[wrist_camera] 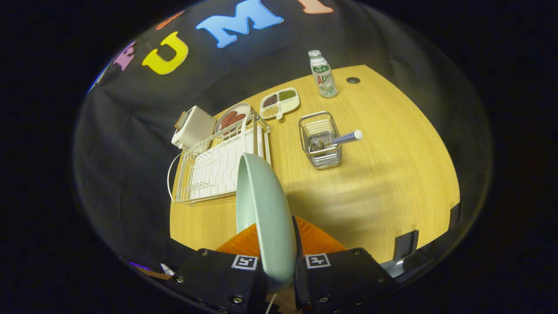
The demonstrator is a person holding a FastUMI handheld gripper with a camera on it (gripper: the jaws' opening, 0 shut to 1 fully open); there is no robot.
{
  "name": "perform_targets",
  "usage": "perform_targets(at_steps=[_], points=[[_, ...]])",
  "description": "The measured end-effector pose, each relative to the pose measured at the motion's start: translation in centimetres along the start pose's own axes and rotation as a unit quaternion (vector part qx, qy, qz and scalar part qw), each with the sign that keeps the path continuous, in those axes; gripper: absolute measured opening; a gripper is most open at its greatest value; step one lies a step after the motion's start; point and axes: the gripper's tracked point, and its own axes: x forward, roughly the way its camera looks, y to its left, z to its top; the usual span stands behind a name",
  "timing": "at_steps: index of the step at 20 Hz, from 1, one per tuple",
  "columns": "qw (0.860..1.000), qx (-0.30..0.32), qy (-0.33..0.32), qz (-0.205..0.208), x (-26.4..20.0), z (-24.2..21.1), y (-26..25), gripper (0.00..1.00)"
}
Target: Take the plate from the dish rack, then take the spoon from the basket and place it into the plate.
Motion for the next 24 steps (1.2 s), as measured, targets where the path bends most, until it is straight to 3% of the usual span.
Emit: perform_targets(at_steps=[4, 8, 11, 18, 21, 23, 24], points=[[0.999, 0.031, 0.029, -0.005, 2.0, -1.7, -2.4, 0.25], [0.996, 0.072, 0.054, 0.018, 4.4, -3.4, -2.9, 0.26], [0.994, 0.076, 0.063, 0.044, 6.3, -4.1, -2.4, 0.26], [0.992, 0.080, 0.073, 0.058, 9.3, -5.3, -3.8, 0.26], [0.989, 0.100, 0.064, 0.087, 10.0, -5.5, -4.2, 0.26], [0.990, 0.098, 0.057, 0.080, 10.6, -6.0, -4.9, 0.27], [0.991, 0.092, 0.055, 0.081, 10.2, -5.9, -5.6, 0.33]])
